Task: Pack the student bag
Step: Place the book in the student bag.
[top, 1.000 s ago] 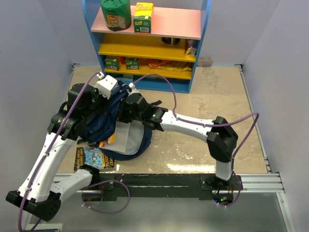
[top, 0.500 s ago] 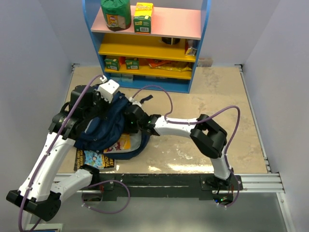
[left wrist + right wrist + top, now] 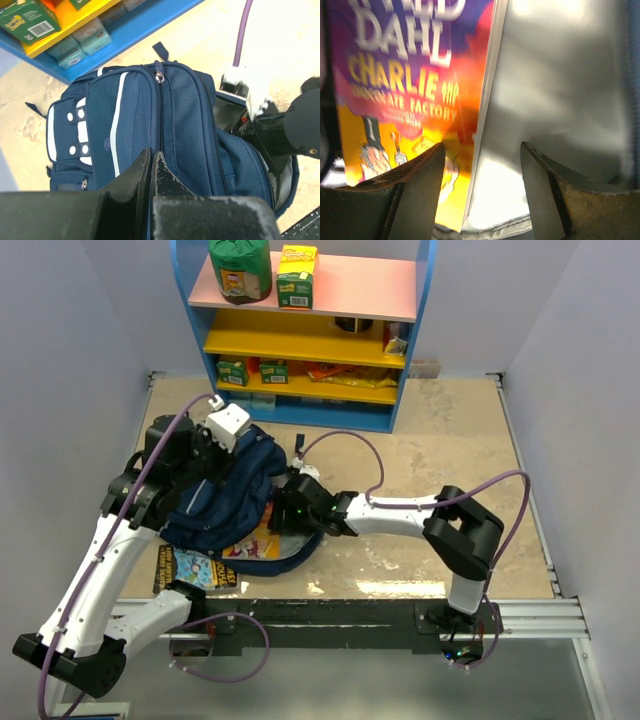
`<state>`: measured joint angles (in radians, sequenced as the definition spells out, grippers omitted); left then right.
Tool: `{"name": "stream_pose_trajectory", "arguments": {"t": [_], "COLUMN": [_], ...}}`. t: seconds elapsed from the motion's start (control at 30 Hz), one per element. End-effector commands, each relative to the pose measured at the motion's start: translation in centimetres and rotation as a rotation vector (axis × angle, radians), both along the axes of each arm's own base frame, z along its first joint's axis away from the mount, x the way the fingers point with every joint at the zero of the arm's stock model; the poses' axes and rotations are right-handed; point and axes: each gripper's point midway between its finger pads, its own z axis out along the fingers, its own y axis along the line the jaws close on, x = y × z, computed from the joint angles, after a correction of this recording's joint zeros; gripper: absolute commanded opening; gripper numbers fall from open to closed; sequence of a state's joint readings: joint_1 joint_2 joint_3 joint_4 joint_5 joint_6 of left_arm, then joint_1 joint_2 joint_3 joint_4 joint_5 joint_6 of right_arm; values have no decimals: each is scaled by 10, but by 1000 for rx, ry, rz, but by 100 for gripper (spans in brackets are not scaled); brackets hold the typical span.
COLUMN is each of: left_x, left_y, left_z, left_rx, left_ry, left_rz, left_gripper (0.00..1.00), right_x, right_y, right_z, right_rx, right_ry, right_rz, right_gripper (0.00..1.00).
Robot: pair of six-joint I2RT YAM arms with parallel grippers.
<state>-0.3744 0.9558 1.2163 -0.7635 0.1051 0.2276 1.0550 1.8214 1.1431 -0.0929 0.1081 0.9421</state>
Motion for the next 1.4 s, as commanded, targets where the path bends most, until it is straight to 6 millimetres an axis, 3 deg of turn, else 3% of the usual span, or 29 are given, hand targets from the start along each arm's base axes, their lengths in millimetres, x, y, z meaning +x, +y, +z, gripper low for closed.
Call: {"name": "stream_pose_trajectory", "arguments": {"t": [0.0,0.03,0.1,0.13,0.17,0.27,0.37,0.47,0.5,0.57,0.6,0.63,0.8,0.93,1.2,1.3,1.33,1.37], "left_x": [11,11,7,6,4,2,1,-1,-1,-3,-4,-6,-7,-8,-12,-14,-13,-11], "left_y": [-25,-27,-40,-44,-50,-62,-69,-73,-75,-77,-79,-80,-79,-79,-74,-73,-73,-71], "left_z": [61,60,51,48,47,41,48,60,62,62,60,60,64,59,56,54,52,51], "left_rx": [-103,-95,-99,-95,-104,-109,-125,-142,-147,-159,-162,-165,-159,-161,-151,-149,-145,-139], "left_ry": [-222,-222,-177,-163,-144,-90,-90,-107,-109,-98,-85,-78,-83,-71,-80,-83,-79,-80], "left_rz": [-110,-133,-211,-243,-278,-351,-391,-419,-424,-439,-448,-454,-457,-455,-437,-442,-438,-428], "left_gripper": [0,0,0,0,0,0,0,0,0,0,0,0,0,0,0,0,0,0], "right_x": [-28,-30,-44,-42,-43,-37,-30,-18,-14,3,9,14,39,57,99,102,101,101], "right_y": [9,24,32,41,45,66,81,86,82,76,67,66,66,58,17,34,40,47], "right_z": [-20,-11,-20,-13,-19,4,21,36,36,53,52,73,101,95,79,82,83,93], "right_rx": [110,205,273,323,327,447,530,580,584,629,638,705,767,718,652,635,616,615], "right_ry": [104,105,177,172,191,195,190,160,146,80,69,30,-36,-41,-65,-88,-90,-98], "right_rz": [26,52,87,98,95,97,85,34,2,-81,-130,-145,-247,-374,-664,-602,-568,-543], "right_gripper": [64,63,61,60,60,57,54,36,23,8,0,0,0,0,0,0,5,20]}}
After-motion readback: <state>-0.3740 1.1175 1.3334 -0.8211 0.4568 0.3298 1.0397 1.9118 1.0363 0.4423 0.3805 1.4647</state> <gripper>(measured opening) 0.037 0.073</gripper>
